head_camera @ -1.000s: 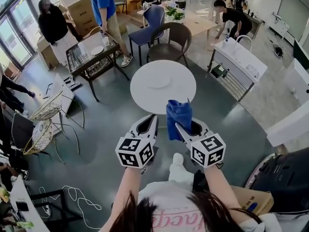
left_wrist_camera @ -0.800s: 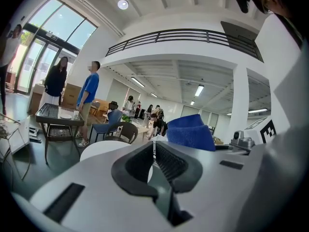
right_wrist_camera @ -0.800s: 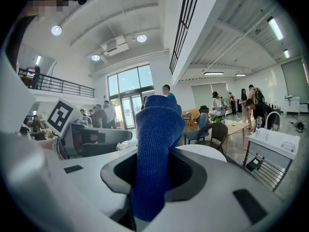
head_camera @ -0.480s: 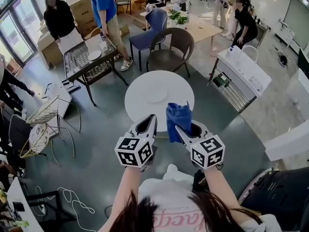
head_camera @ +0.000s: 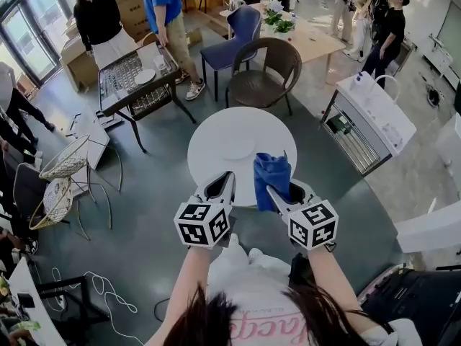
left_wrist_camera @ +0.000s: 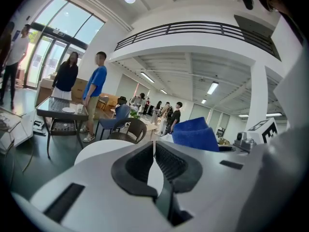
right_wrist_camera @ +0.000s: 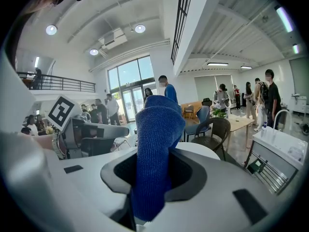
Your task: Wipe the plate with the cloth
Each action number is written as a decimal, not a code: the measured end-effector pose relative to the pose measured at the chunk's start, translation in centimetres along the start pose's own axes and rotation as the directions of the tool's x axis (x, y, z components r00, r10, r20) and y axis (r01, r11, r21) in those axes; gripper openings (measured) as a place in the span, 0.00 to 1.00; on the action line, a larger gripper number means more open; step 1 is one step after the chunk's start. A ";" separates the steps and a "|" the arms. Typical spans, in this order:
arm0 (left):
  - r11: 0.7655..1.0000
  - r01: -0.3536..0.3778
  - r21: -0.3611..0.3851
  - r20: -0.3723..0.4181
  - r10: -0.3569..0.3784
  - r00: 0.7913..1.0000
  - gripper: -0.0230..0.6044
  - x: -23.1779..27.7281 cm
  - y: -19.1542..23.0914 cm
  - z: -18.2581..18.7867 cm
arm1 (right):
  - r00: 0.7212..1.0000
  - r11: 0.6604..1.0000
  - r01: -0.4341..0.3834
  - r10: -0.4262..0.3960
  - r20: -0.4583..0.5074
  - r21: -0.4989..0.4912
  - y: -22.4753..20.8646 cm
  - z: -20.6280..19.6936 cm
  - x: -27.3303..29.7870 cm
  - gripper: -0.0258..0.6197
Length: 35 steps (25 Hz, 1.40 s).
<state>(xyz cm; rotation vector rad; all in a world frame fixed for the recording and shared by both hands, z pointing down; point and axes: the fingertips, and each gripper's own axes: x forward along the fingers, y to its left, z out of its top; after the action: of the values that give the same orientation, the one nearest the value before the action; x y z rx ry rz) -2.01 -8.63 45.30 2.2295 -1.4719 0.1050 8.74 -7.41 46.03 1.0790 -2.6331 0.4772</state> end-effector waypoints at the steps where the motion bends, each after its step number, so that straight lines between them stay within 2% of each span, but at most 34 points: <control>1: 1.000 -0.010 -0.023 -0.012 0.010 1.000 0.08 0.4 0.7 -0.1 | 1.000 1.000 -0.003 0.003 -0.005 0.002 -0.2 0.1 0.6 0.24; 4: 0.997 -0.018 -0.079 -0.052 0.014 0.999 0.08 2.3 2.4 -0.1 | 1.000 1.000 -0.005 0.006 -0.021 0.007 -1.3 0.3 2.5 0.24; 11: 0.986 0.001 -0.168 -0.149 -0.026 0.989 0.24 7.1 7.2 -0.8 | 0.999 0.999 0.020 -0.018 -0.047 0.032 -3.9 1.5 7.9 0.24; 13: 0.985 0.002 -0.173 -0.184 -0.034 0.982 0.32 8.8 8.6 -1.0 | 0.998 0.999 0.027 -0.025 -0.054 0.035 -4.7 2.1 9.7 0.24; 16: 0.982 -0.007 -0.187 -0.223 -0.036 0.974 0.34 11.0 11.2 -1.3 | 0.997 0.998 0.037 -0.034 -0.066 0.050 -5.8 2.5 12.7 0.24; 20: 0.971 0.010 -0.239 -0.286 -0.081 0.955 0.34 13.4 14.2 -2.3 | 0.995 0.996 0.058 -0.052 -0.090 0.073 -6.9 2.8 16.0 0.24; 24: 0.964 0.034 -0.264 -0.341 -0.126 0.931 0.41 14.8 16.2 -4.0 | 0.989 0.992 0.084 -0.072 -0.126 0.094 -7.9 2.0 18.0 0.24; 29: 0.964 0.046 -0.260 -0.366 -0.143 0.920 0.42 15.6 17.2 -5.2 | 0.982 0.987 0.099 -0.076 -0.170 0.127 -8.8 0.7 19.1 0.24; 31: 0.955 0.031 -0.294 -0.381 -0.147 0.913 0.42 15.9 17.4 -6.0 | 0.980 0.985 0.098 -0.071 -0.186 0.140 -9.2 0.3 19.2 0.24; 35: 0.929 -0.038 -0.369 -0.451 -0.143 0.881 0.42 16.3 18.0 -8.4 | 0.974 0.983 0.087 -0.050 -0.221 0.162 -9.7 -0.7 19.5 0.24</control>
<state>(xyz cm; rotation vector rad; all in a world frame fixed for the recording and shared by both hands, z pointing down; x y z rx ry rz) -9.54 -24.78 63.85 1.7731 -1.0578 0.3058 2.22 -25.92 55.49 1.0951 -2.3924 0.7718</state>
